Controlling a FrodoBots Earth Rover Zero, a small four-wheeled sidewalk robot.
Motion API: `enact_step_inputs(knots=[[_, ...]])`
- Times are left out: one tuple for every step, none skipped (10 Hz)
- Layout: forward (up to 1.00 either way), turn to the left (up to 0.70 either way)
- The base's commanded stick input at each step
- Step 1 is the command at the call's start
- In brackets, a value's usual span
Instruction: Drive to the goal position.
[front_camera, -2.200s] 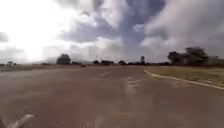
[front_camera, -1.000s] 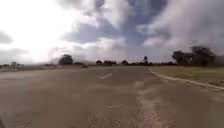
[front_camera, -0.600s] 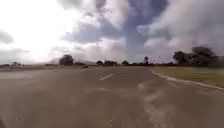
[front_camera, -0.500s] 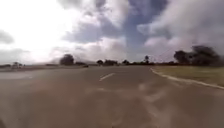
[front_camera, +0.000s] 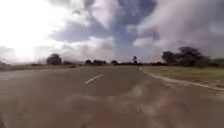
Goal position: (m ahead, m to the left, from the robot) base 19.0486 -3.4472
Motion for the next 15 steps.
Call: enact_step_inputs(knots=[[1.00,0.00],[1.00,0.00],[1.00,0.00],[1.00,0.00],[1.00,0.00],[1.00,0.00],[1.00,0.00],[1.00,0.00],[1.00,0.00],[1.00,0.00],[1.00,0.00],[1.00,0.00],[1.00,0.00],[1.00,0.00],[1.00,0.00]])
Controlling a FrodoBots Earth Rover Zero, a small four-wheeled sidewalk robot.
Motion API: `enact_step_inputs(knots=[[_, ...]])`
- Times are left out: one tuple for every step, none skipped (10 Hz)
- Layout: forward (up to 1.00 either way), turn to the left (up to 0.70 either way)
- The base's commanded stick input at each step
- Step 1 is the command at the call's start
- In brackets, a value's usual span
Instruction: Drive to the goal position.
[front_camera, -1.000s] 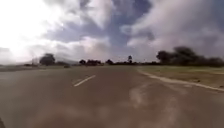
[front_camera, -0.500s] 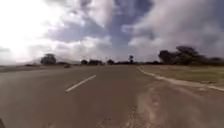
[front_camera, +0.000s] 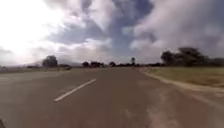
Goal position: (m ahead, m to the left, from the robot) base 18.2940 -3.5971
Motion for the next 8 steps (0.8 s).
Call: enact_step_inputs(knots=[[1.00,0.00],[1.00,0.00],[1.00,0.00],[1.00,0.00],[1.00,0.00],[1.00,0.00],[1.00,0.00],[1.00,0.00]])
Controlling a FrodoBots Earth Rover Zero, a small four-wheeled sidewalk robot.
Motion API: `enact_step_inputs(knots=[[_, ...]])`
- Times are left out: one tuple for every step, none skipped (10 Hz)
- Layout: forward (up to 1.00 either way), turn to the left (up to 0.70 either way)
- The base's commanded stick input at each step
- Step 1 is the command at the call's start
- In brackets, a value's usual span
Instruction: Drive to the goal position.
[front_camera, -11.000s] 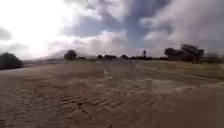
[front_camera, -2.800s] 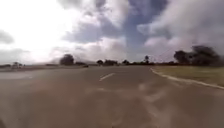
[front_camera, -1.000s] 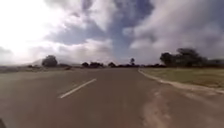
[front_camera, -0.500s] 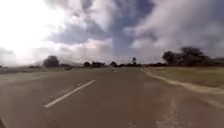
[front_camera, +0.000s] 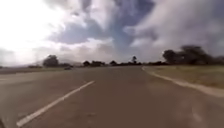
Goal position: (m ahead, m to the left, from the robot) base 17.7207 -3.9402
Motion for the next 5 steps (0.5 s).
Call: enact_step_inputs(knots=[[1.00,0.00],[1.00,0.00],[1.00,0.00],[1.00,0.00],[1.00,0.00]])
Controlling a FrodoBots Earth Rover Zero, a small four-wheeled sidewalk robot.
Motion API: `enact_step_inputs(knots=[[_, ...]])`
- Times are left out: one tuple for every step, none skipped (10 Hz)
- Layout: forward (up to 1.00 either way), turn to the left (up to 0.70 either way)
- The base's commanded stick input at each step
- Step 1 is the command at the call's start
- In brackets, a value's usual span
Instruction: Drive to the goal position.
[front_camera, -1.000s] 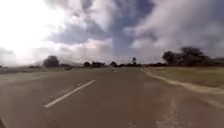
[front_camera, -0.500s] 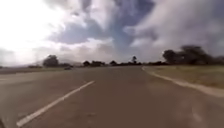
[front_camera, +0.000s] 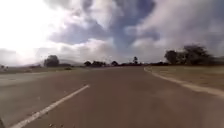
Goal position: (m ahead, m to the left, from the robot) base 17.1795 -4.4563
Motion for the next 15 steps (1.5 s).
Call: enact_step_inputs(knots=[[1.00,0.00],[1.00,0.00],[1.00,0.00],[1.00,0.00],[1.00,0.00],[1.00,0.00],[1.00,0.00],[1.00,0.00],[1.00,0.00],[1.00,0.00],[1.00,0.00],[1.00,0.00],[1.00,0.00],[1.00,0.00],[1.00,0.00]])
